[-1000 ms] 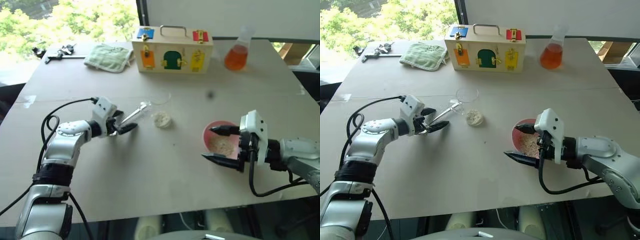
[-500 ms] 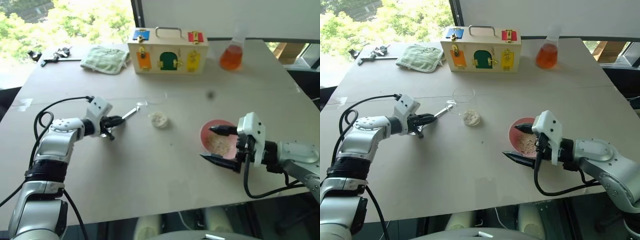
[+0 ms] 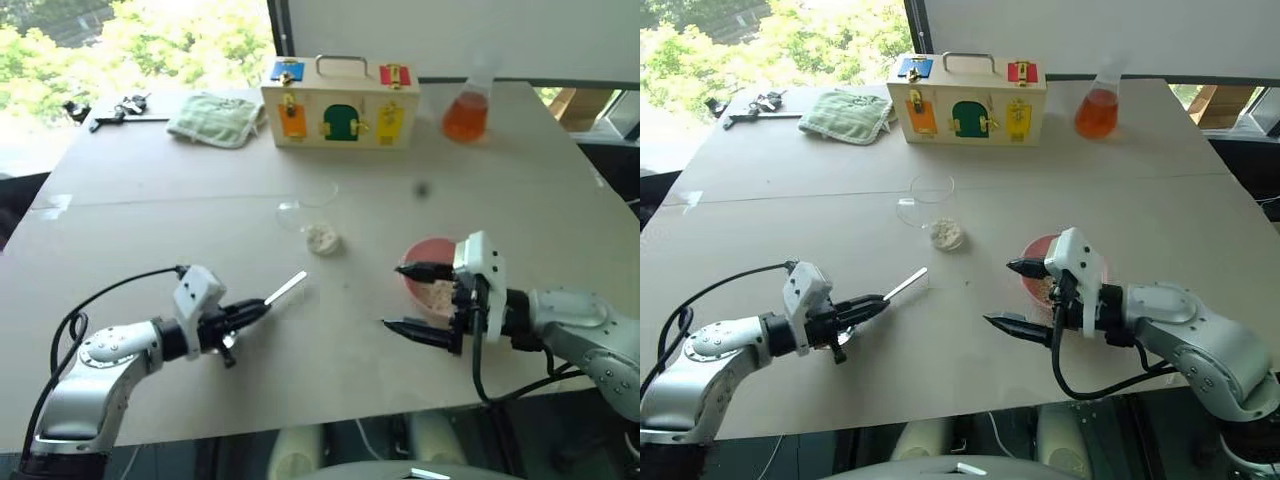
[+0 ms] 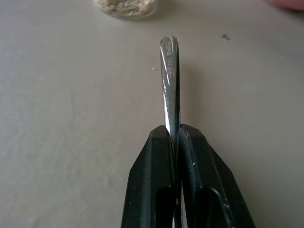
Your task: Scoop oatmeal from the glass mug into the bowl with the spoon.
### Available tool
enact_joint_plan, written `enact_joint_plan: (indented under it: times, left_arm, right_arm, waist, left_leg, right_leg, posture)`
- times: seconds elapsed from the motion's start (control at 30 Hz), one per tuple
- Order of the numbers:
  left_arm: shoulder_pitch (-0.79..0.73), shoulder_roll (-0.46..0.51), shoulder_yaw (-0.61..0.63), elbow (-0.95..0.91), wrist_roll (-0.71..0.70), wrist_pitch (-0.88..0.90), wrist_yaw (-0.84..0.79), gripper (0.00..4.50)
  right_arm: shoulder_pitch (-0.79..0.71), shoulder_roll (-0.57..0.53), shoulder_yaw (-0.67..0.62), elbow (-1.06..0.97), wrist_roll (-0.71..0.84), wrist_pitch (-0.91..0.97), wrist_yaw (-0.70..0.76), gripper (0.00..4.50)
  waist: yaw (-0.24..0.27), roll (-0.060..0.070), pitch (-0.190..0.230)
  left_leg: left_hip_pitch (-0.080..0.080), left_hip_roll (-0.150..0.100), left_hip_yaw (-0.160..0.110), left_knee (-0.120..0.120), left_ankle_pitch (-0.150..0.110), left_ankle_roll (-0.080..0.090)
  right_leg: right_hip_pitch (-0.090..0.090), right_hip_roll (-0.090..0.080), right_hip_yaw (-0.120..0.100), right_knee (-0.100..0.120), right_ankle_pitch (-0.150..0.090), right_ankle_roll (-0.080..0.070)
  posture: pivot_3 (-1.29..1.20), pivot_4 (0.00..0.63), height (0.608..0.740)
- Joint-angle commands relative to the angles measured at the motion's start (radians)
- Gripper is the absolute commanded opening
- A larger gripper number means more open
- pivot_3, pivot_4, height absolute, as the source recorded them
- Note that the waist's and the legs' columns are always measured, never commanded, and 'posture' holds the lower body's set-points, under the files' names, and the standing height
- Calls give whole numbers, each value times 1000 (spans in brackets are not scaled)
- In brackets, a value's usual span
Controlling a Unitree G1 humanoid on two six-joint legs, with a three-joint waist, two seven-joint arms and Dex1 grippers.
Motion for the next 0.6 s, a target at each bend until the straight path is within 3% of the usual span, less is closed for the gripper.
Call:
enact_joint_plan:
  times: [0.03, 0.2, 0.3, 0.6]
  left_arm:
    - [18, -51, -28, -153, -68, 2, 38, 41]
    - [-32, -168, -110, -199, -54, -56, 113, 41]
    - [-79, -206, -177, -174, 42, -165, 125, 41]
    - [-127, -244, -295, -44, 282, -451, 177, 41]
  right_arm:
    - [-16, 37, 9, 14, 57, 74, -53, 4500]
    - [-40, 161, -9, 77, 179, 235, -252, 4500]
    - [-52, 293, -54, 125, 335, 278, -440, 4500]
    - [-121, 488, -122, 185, 566, 191, -818, 4500]
  waist:
    - [4, 0, 0]
    - [8, 0, 0]
    - [8, 0, 0]
    - [6, 1, 0]
  left_leg:
    - [0, 0, 0, 0, 0, 0]
    - [0, 0, 0, 0, 0, 0]
    - [0, -1, -1, 0, 0, 0]
    - [0, -3, 2, 1, 0, 0]
  right_leg:
    - [0, 0, 0, 0, 0, 0]
    - [0, 1, 0, 2, 1, 1]
    - [0, 3, 0, 3, 1, 1]
    - [-2, 4, 3, 4, 1, 1]
  posture:
    - [0, 150, 740]
    - [0, 150, 740]
    - [0, 150, 740]
    - [0, 150, 740]
